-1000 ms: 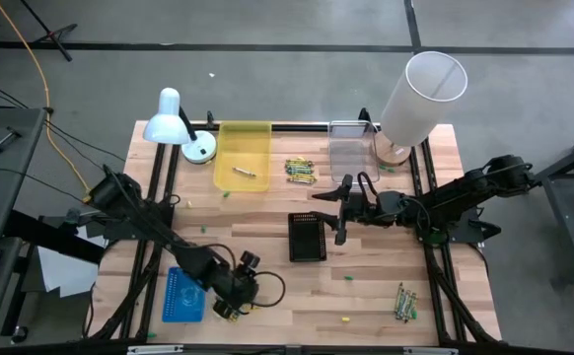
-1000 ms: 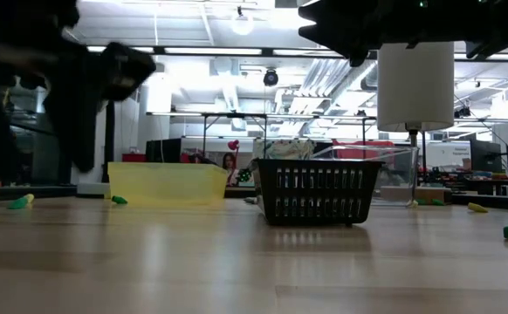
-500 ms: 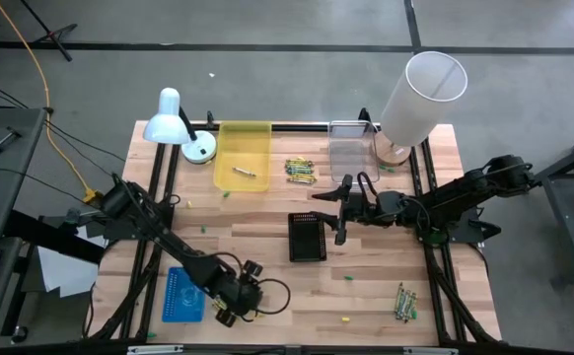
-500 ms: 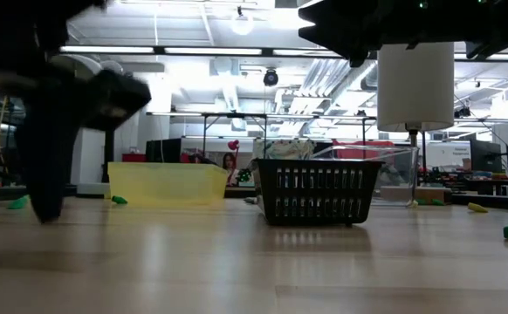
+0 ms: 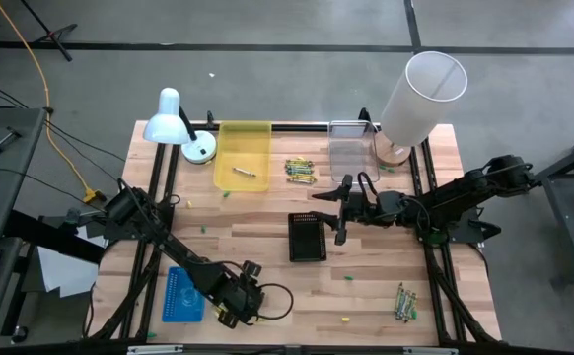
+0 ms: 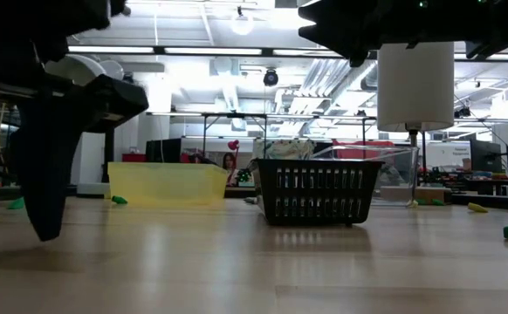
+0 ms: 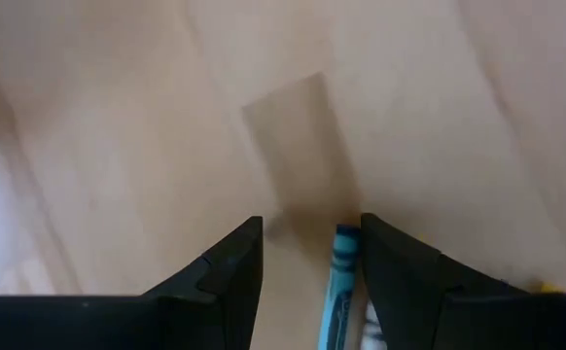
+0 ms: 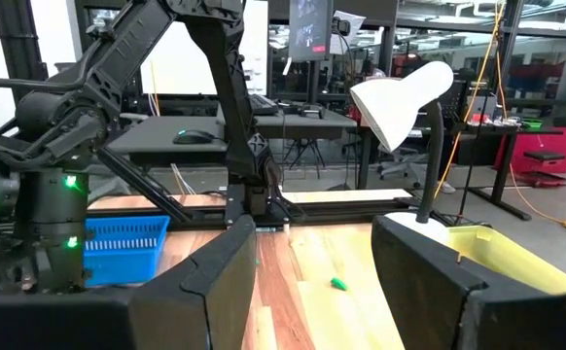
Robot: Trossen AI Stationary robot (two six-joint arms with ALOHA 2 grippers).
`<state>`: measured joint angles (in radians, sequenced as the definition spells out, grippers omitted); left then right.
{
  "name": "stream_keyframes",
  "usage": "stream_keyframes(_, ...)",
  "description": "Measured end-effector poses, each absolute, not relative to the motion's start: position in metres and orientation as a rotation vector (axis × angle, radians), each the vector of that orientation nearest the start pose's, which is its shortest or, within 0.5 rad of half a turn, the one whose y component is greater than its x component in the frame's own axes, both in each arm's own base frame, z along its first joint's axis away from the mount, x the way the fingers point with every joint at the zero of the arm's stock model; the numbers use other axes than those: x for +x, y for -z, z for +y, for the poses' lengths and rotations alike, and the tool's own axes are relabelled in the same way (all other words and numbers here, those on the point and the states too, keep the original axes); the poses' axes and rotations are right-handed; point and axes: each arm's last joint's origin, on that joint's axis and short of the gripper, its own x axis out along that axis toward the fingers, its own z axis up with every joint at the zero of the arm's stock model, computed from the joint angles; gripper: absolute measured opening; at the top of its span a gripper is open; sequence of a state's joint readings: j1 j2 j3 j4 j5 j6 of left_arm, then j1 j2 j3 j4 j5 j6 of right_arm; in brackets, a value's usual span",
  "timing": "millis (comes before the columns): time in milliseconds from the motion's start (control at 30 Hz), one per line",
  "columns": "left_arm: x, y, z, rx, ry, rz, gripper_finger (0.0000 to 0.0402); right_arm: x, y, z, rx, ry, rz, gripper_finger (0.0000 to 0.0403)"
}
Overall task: Sort crayons
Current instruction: Put the blue crayon into the transparent bin
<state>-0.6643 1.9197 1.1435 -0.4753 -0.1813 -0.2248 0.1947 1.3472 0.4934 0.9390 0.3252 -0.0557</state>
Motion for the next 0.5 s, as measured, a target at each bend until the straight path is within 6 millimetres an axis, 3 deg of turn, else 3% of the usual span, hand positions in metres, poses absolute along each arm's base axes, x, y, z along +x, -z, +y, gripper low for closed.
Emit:
stream_keyframes(367, 0.282, -0.129, -0.209, 0.26, 0.216, 1.256, 0.0154, 0.26, -0.221, 0.042, -0.011, 0.132, -0.055, 0.0199)
stream_keyframes(500, 0.286, -0.129, -0.2, 0.234, 0.209, 1.285, 0.0121, 0.26, -0.22, 0.042, -0.014, 0.131, -0.041, 0.0199)
